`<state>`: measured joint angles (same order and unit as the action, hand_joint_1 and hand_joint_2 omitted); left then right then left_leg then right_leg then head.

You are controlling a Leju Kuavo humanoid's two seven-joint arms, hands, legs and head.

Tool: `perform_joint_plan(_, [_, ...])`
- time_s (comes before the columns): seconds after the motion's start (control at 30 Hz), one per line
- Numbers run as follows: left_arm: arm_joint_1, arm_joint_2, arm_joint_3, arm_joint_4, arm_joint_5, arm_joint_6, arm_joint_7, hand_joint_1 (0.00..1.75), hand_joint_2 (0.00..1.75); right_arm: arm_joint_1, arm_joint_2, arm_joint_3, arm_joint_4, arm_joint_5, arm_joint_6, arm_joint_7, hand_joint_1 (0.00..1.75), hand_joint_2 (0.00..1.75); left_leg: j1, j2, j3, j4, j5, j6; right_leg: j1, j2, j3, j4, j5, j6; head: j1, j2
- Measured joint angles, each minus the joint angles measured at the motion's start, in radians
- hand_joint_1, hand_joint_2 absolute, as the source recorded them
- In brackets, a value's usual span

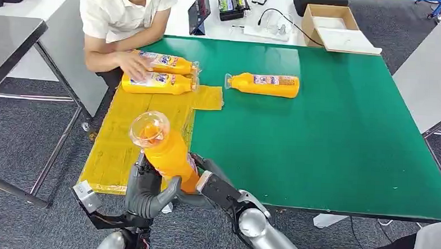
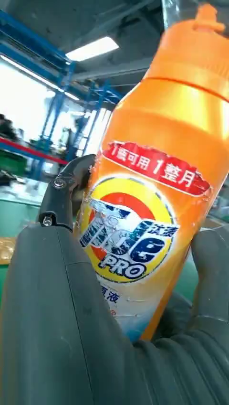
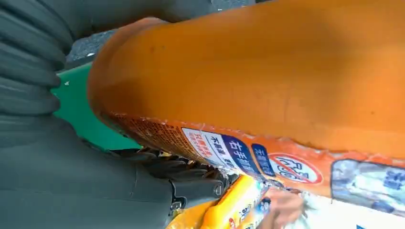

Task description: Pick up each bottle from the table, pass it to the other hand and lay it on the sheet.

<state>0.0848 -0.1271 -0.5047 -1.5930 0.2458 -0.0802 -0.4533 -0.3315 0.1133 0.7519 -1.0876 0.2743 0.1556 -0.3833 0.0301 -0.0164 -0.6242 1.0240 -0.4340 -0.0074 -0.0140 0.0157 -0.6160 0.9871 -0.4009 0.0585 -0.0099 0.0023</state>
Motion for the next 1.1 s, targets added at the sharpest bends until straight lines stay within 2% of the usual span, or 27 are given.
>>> perform_joint_plan(0.03, [0.001, 0.005, 0.002, 0.002, 0.040, -0.043, 0.025, 1.75, 1.75, 0.005, -0.005, 0.002, 0.000, 0.000, 0.001, -0.005, 0.00, 1.75, 0.000, 0.000, 0.000, 0.000, 0.000, 0.000, 0.000, 0.000, 0.000, 0.000, 0.000, 0.000, 0.000, 0.000])
perform_joint_plan(0.07, [0.005, 0.012, 0.001, 0.003, 0.069, -0.081, 0.040, 1.75, 1.75, 0.008, -0.008, 0.003, 0.000, 0.000, 0.003, -0.008, 0.00, 0.00, 0.000, 0.000, 0.000, 0.000, 0.000, 0.000, 0.000, 0.000, 0.000, 0.000, 0.000, 0.000, 0.000, 0.000])
perform_joint_plan(0.23, [0.029, 0.031, 0.001, 0.004, 0.126, -0.158, 0.055, 1.75, 1.75, 0.039, -0.032, 0.004, -0.014, 0.015, -0.006, -0.023, 0.00, 0.00, 0.000, 0.000, -0.001, 0.000, -0.001, 0.000, 0.000, 0.000, -0.001, 0.000, 0.000, 0.000, 0.000, 0.000])
perform_joint_plan(0.7, [0.036, 0.035, 0.000, 0.004, 0.136, -0.165, 0.060, 1.75, 1.75, 0.070, -0.055, 0.003, -0.042, 0.023, -0.023, -0.034, 0.00, 0.00, 0.000, 0.000, -0.001, 0.000, 0.000, -0.001, 0.000, 0.000, -0.001, 0.000, 0.000, 0.000, 0.000, 0.000])
perform_joint_plan(0.8, [0.033, 0.034, 0.000, 0.000, 0.139, -0.156, 0.060, 1.75, 1.75, 0.121, -0.045, -0.023, -0.099, 0.002, -0.071, -0.073, 0.00, 0.00, 0.000, -0.001, -0.001, 0.000, -0.001, -0.001, 0.000, -0.001, -0.001, 0.000, 0.000, 0.000, 0.000, 0.000])
perform_joint_plan(0.97, [0.043, 0.038, 0.052, -0.005, 0.029, -0.045, 0.071, 1.75, 1.75, 0.198, -0.052, -0.096, -0.289, 0.048, -0.154, -0.077, 0.00, 0.00, 0.000, 0.000, -0.001, 0.000, -0.001, -0.001, 0.000, 0.000, -0.002, 0.000, -0.001, -0.001, 0.000, 0.000])
perform_joint_plan(1.03, [0.044, 0.039, 0.099, -0.005, -0.087, 0.040, 0.074, 1.75, 1.75, 0.239, -0.068, -0.129, -0.352, 0.087, -0.183, -0.087, 0.00, 0.00, 0.000, -0.001, -0.002, 0.000, -0.001, -0.001, 0.000, -0.001, -0.002, 0.000, -0.001, -0.001, 0.000, 0.000])
perform_joint_plan(1.1, [0.042, 0.042, 0.137, -0.002, -0.297, 0.193, 0.088, 1.75, 1.75, 0.284, -0.079, -0.163, -0.408, 0.131, -0.231, -0.106, 0.00, 0.00, 0.000, -0.001, -0.002, 0.000, -0.001, -0.001, 0.000, -0.001, -0.002, 0.000, -0.001, -0.001, 0.000, 0.000])
